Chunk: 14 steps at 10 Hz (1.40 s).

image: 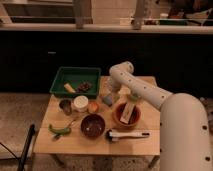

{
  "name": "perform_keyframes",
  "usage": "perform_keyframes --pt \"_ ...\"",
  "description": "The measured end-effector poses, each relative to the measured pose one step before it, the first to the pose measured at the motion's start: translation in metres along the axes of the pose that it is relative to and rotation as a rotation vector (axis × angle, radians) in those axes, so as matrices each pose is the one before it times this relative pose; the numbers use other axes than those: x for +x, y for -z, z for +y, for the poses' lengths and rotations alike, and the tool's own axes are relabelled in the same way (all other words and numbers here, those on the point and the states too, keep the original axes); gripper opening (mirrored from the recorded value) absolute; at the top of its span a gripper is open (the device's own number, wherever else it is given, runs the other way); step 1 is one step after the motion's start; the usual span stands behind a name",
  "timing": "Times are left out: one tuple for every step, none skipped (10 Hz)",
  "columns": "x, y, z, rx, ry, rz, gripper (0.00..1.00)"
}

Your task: Place sponge in paper cup

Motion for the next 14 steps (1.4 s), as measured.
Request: perform_keyframes --pt "0.00129 -0.00331 0.00101 -0.00459 -0.00812 -0.00937 0.80" --pt "0.00266 -0.00178 0.00130 -0.00315 -0.00852 -0.00598 0.80" --pt "0.00229 -0.00312 0.00136 -0.00542 -0.00849 -0.00576 0.80" --pt "0.00190 -0.00192 0.00076 -0.00342 -0.00674 -0.00373 0.80" --pt "0.00113 -0.00291 0.00109 -0.00418 -0.00675 -0.00435 0.80" --pt "0.00064 -0.00216 0.00102 -0.00404 -0.00438 -0.00338 0.80" --pt "0.00136 -0.00320 0.00255 -0.00684 -0.00529 -0.00361 0.80" --pt "0.00156 -0.00194 0.00163 -0.00385 -0.00477 -0.00280 0.80" --pt "0.00265 -0.00319 0.00282 -0.00675 -0.00608 -0.00188 0.80" --pt "0.00113 -0.00154 0.00109 -0.00302 -0.00340 -0.00159 0.80" --pt "0.00260 -0.00301 0.00221 -0.00557 -0.00586 -0.00145 0.80" --pt "0.00257 -0.00244 0.00186 -0.00557 -0.00556 -0.00184 0.80" --pt "0.00274 -0.00326 0.00263 -0.00795 -0.00448 -0.00181 0.80" --pt "0.00137 -0.00238 0.00103 -0.00532 -0.00225 -0.00223 0.80"
